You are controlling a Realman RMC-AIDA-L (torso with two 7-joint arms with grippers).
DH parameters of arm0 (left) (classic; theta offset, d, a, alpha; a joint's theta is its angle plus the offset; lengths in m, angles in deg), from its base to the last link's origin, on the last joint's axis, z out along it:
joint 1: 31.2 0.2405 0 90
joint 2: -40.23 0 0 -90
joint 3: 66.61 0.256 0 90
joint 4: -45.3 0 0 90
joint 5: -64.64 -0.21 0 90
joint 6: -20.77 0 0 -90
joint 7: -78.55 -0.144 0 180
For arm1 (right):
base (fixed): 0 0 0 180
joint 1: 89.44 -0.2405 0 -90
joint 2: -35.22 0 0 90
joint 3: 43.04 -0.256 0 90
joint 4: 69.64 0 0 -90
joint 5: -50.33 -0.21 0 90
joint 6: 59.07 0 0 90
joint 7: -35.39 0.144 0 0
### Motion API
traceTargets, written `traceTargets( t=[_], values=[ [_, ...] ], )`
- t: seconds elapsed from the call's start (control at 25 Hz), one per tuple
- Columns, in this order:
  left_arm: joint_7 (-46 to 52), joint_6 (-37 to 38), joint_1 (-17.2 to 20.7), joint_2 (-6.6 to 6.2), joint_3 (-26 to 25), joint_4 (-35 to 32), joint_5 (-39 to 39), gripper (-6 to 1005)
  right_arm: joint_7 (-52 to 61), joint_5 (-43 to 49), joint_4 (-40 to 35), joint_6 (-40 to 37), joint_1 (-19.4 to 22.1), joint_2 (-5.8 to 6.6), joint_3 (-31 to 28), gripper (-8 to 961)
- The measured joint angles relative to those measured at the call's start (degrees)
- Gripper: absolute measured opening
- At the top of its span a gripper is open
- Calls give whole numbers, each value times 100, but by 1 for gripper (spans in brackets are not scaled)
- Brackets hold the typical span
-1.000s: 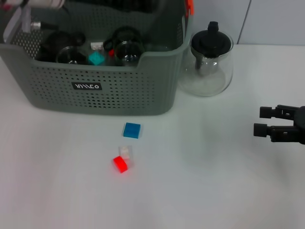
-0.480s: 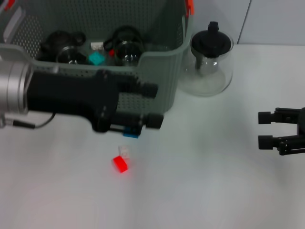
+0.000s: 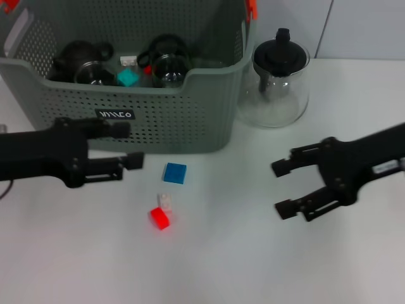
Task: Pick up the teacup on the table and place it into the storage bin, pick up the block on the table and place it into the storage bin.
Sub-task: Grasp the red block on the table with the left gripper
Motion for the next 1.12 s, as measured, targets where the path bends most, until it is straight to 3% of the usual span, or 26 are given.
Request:
traceTargets(
  t=[0.12, 0.44, 0.52, 0.84, 1.12],
  values=[
    [-68, -28, 34, -25, -317, 23, -98, 706, 102, 5, -23, 315, -308, -106, 486, 941],
    [-49, -349, 57, -34, -504, 26, -287, 706, 237, 321, 37, 1554, -1115, -680, 1707, 943],
    [-48, -381, 49, -35, -501, 29, -354, 706, 269, 291, 178, 1917, -1276, -748, 2096, 944],
    [-48, -490, 6, -50, -494, 78, -419, 706, 206, -1031, 601, 3456, -1471, -770, 4165, 942],
    [-49, -526, -24, -55, -515, 81, -420, 705, 128, -1823, 600, 4416, -1420, -796, 5230, 943]
  ],
)
